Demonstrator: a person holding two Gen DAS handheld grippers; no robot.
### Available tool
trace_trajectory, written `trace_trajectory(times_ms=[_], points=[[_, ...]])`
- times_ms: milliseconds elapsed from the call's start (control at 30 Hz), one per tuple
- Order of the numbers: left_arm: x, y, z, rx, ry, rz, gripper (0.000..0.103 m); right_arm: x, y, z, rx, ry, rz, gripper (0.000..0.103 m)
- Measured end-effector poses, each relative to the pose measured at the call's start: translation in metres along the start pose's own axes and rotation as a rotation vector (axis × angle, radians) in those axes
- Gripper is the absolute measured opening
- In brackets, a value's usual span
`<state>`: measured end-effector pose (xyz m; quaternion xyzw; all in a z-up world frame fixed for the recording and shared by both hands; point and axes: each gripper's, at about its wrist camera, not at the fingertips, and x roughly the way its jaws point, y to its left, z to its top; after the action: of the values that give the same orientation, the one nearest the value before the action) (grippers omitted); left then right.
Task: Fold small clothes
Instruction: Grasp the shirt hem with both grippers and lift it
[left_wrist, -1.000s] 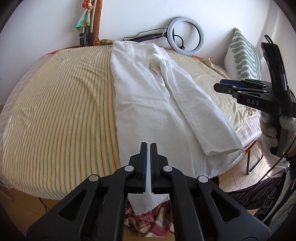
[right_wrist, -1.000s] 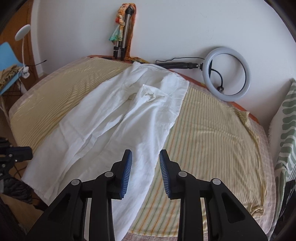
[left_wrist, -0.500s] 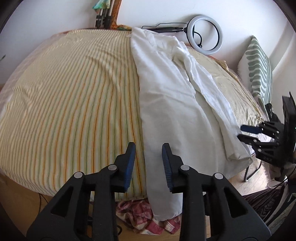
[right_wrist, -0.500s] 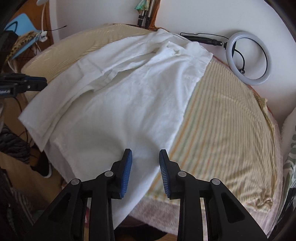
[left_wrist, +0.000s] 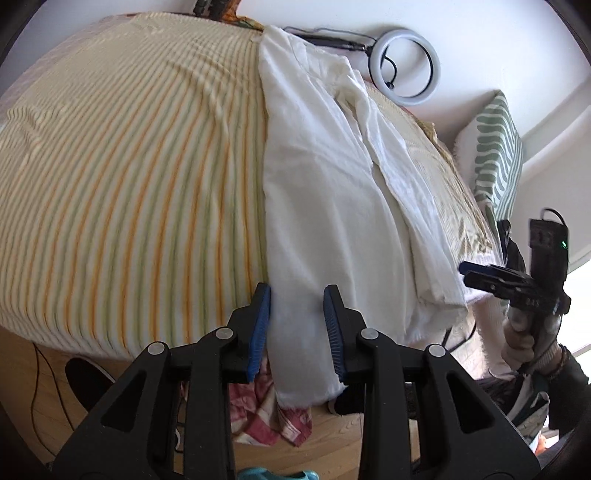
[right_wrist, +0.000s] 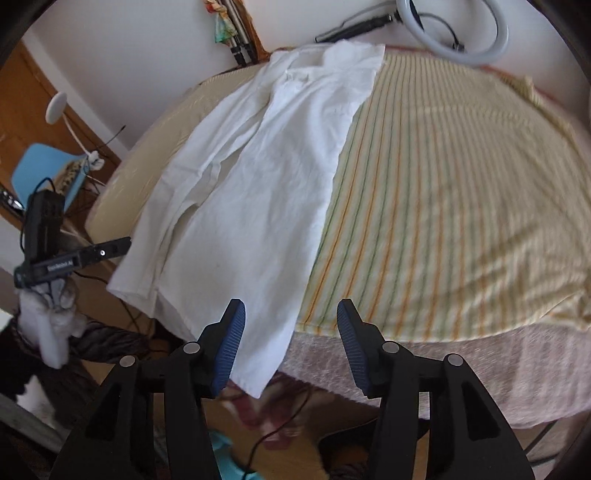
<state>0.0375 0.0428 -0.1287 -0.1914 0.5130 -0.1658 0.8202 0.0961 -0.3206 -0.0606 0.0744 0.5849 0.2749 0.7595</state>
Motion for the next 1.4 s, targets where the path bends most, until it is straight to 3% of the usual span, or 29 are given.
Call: trace_trajectory(times_ms=[167, 233, 400, 467, 533, 567, 633, 733, 1000, 1200, 1400], points=[[-0.007, -0.004, -0.015, -0.004, 0.009, 0.002, 0.028, 0.016, 0.000, -0.005, 0.048, 0.083, 0.102, 0.048], [-0.007, -0.004, -0.016, -0.009, 0.013, 0.006, 0.028, 0.016, 0.005, -0.005, 0.041, 0.079, 0.093, 0.048], [-0.002, 0.000, -0.025, -0.055, 0.094, -0.011, 0.028, 0.018, -0.001, -0.003, 0.112, 0.099, 0.165, 0.048], [0.001, -0.001, -0.024, -0.053, 0.090, 0.000, 0.020, 0.018, -0.001, -0.003, 0.119, 0.102, 0.180, 0.048], [0.000, -0.004, -0.024, -0.059, 0.092, -0.015, 0.010, 0.021, -0.003, -0.005, 0.138, 0.120, 0.213, 0.033], [-0.001, -0.007, -0.024, -0.061, 0.090, -0.023, 0.008, 0.026, -0.004, -0.006, 0.163, 0.144, 0.240, 0.020], [-0.004, -0.008, -0.022, -0.060, 0.088, -0.035, 0.005, 0.029, -0.004, -0.007, 0.173, 0.151, 0.251, 0.012], [-0.010, -0.012, -0.016, -0.089, 0.088, -0.084, 0.004, 0.022, -0.003, -0.005, 0.183, 0.120, 0.299, 0.004], [-0.030, -0.040, 0.026, -0.044, 0.030, -0.153, 0.003, -0.003, -0.005, 0.012, 0.250, -0.012, 0.384, 0.002], [-0.034, -0.060, 0.076, 0.006, -0.025, -0.157, 0.003, -0.017, -0.012, 0.040, 0.288, -0.122, 0.369, 0.002], [-0.023, -0.062, 0.126, 0.033, -0.051, -0.119, 0.003, -0.007, -0.015, 0.082, 0.291, -0.156, 0.319, 0.002]])
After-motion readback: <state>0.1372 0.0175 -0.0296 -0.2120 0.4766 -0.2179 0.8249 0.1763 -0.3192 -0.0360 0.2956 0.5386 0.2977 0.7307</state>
